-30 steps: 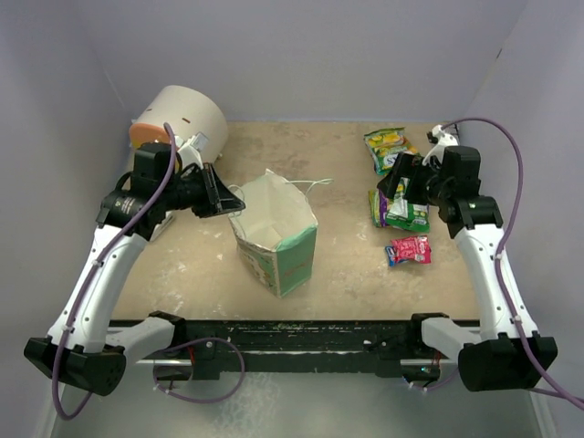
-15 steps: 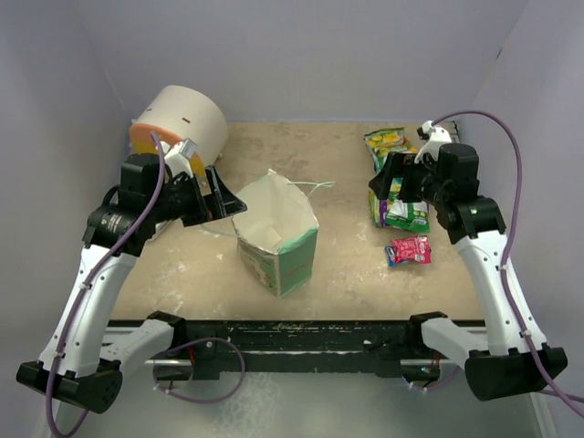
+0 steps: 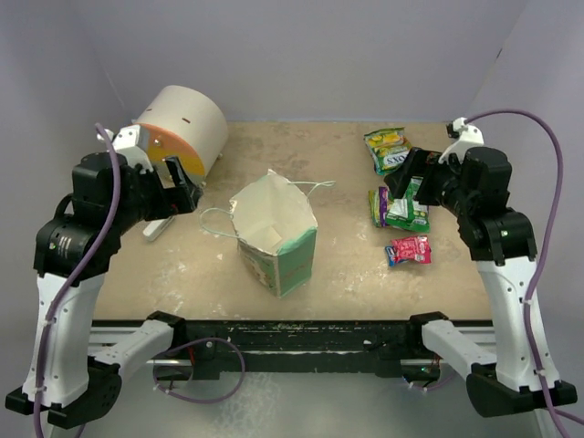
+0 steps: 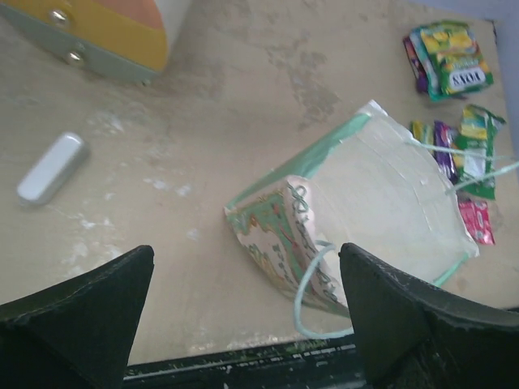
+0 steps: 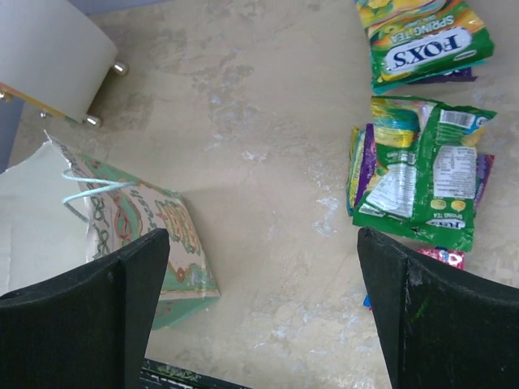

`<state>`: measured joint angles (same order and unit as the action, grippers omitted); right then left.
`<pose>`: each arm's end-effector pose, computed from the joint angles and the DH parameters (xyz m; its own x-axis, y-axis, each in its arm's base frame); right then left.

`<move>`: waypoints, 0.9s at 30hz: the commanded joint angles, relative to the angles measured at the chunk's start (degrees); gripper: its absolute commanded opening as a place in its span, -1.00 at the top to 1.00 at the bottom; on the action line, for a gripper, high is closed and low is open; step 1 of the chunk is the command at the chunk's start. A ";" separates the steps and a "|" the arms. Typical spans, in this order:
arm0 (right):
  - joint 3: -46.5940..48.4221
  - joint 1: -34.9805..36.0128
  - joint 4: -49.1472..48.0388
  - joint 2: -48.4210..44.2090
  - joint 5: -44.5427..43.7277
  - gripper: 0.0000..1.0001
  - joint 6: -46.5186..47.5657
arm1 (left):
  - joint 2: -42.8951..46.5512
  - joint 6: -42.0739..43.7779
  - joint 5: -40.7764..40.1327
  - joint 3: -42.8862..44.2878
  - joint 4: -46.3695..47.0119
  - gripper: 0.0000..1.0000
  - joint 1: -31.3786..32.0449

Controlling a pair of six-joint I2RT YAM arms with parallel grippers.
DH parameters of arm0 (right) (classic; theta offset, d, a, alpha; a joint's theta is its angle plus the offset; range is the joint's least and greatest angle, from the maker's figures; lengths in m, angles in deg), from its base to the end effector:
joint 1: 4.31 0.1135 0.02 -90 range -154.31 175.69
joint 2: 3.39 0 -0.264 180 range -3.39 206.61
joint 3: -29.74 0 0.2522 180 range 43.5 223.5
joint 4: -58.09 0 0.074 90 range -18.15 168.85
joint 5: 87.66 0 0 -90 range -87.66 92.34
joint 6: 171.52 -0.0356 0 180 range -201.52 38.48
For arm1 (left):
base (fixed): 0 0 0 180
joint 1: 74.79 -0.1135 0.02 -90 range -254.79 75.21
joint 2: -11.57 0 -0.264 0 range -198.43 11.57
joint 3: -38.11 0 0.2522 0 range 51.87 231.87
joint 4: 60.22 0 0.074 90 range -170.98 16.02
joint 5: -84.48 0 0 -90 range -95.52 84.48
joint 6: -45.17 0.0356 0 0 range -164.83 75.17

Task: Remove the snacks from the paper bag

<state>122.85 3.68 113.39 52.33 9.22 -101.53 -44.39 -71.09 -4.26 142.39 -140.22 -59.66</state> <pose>0.1734 0.0286 0.4512 -0.3720 0.2908 -0.8815 -0.1315 0.9236 0.3602 0.1284 -0.0355 0.4631 -0.5781 -0.3019 -0.7581 0.0259 0.9218 -0.3869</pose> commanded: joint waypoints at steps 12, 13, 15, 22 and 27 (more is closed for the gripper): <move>-3.66 0.27 -7.12 -14.55 -16.22 -0.99 -1.78 | 12.65 2.44 -21.71 -3.88 14.68 -0.98 0.06; -3.60 0.27 -7.29 -14.93 -17.22 -0.99 -1.77 | 13.65 4.78 -21.02 -5.20 16.35 -0.98 0.02; -3.49 0.27 -7.59 -15.36 -19.26 -0.99 -2.44 | 16.87 12.69 -12.43 -10.04 23.26 -0.98 0.02; -0.22 0.28 -5.88 -13.80 -21.31 -0.99 -3.97 | 23.67 8.92 -14.57 -19.30 28.10 -0.98 0.06; -2.39 0.27 -9.51 -17.33 -23.08 -0.99 -3.23 | 21.87 10.55 -15.68 -18.95 26.17 -0.98 0.05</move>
<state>120.28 3.79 108.78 37.78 -10.37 -104.46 -21.05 -62.28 -18.95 122.96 -117.36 -59.66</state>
